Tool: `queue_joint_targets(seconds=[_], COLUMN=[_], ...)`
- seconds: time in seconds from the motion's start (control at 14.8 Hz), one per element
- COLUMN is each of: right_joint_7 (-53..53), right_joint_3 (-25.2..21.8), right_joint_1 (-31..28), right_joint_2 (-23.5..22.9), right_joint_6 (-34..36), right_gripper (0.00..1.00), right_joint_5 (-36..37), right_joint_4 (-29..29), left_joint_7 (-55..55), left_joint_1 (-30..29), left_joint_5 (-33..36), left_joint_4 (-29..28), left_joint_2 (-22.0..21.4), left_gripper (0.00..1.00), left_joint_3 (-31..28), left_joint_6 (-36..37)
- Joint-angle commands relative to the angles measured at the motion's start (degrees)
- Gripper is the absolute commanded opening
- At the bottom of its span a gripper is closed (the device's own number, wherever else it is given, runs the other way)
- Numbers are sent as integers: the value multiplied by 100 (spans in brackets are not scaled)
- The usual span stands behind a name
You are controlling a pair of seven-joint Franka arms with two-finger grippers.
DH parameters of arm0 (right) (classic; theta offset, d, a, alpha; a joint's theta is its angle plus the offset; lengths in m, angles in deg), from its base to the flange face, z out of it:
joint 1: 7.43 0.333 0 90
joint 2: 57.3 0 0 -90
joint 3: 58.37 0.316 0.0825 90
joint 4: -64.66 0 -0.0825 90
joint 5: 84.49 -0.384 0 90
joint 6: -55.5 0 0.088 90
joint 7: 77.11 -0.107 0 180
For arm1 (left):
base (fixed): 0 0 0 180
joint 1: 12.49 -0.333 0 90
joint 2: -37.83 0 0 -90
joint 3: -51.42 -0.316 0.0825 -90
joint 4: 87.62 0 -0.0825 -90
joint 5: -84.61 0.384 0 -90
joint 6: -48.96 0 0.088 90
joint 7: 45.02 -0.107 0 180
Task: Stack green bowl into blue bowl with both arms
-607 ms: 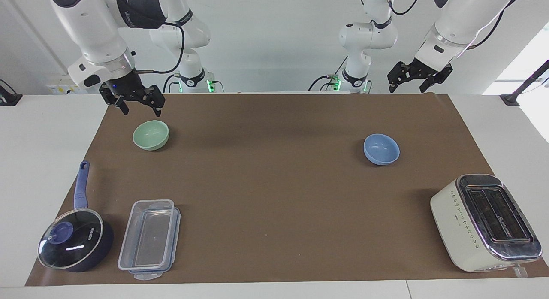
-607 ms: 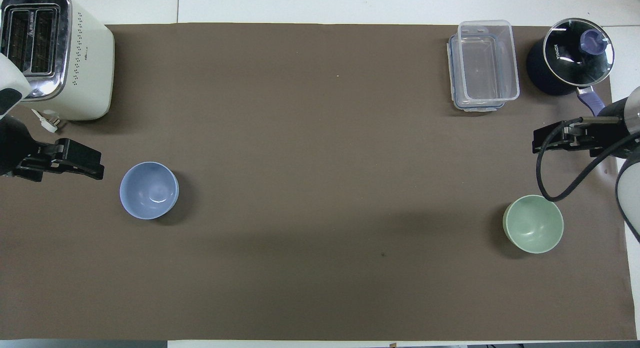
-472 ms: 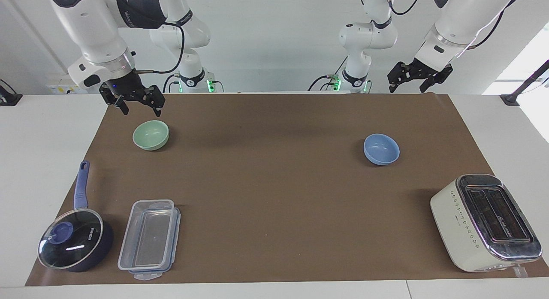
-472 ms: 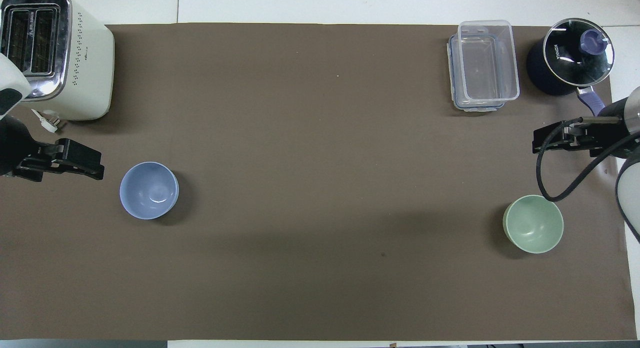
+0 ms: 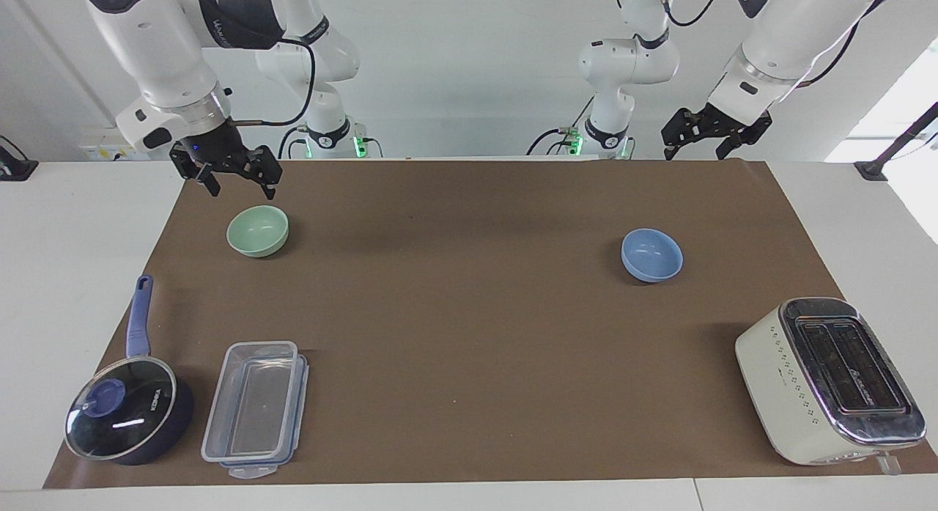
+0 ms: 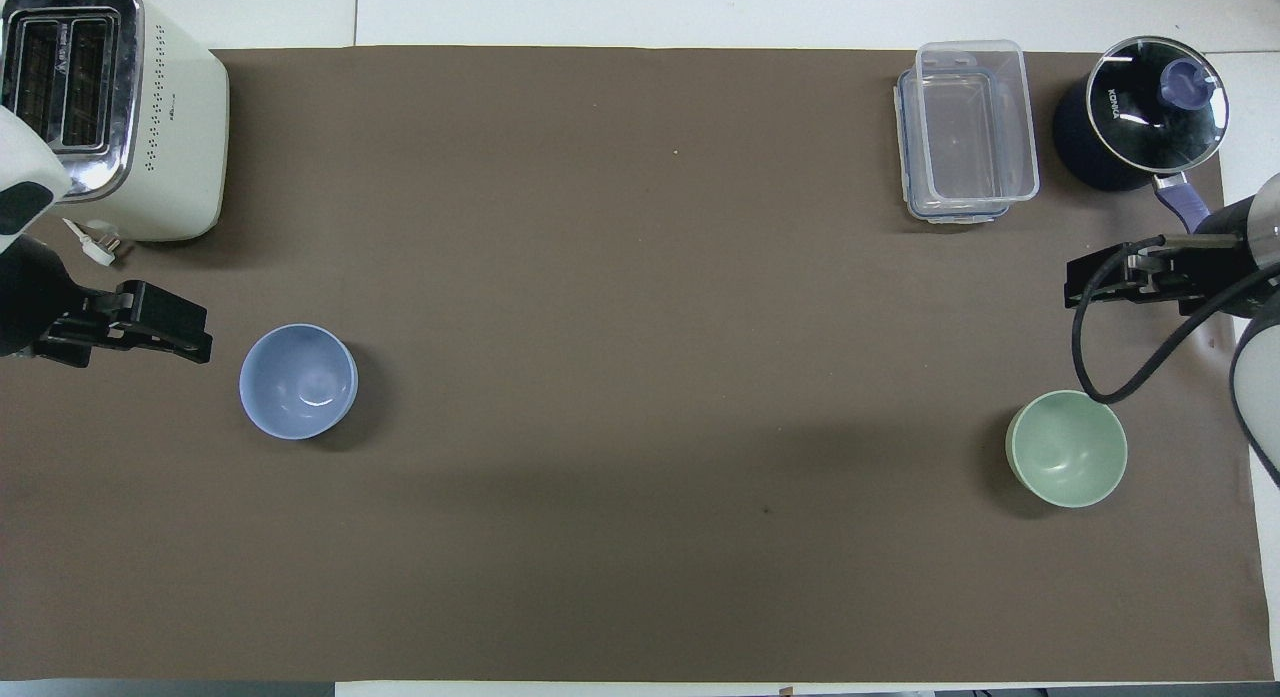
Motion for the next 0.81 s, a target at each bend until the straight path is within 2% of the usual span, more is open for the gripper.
queue_joint_targets(seconds=[0.0, 0.13, 0.27, 0.34, 0.54, 0.74], right_joint_7=[21, 248, 643, 828, 1504, 1822], right_joint_3=[13, -5, -14, -14, -23, -31], right_joint_1=[-76, -285, -505, -663, -1111, -1358], right_joint_2=[362, 512, 705, 828, 1267, 1427], right_joint_6=[-449, -591, -819, -994, -1898, -2445], right_gripper=[100, 100, 100, 100, 100, 100], right_joint_5=[3, 3, -6, -6, -15, -15], right_joint_4=[-708, -1043, -1464, -1736, -2764, -3364], left_joint_7=[-26, -17, -43, -95, -735, -1360], left_joint_1=[15, 15, -54, -194, -659, -1038], left_joint_5=[68, 68, 68, 68, 68, 68], left_joint_4=[-416, -443, -844, -1248, -2952, -3825], left_joint_2=[-292, -301, -458, -607, -1179, -1137], left_gripper=[100, 100, 100, 100, 100, 100], left_joint_3=[-42, -42, -51, -51, -51, -51], left_joint_6=[-323, -350, -542, -805, -2069, -2949])
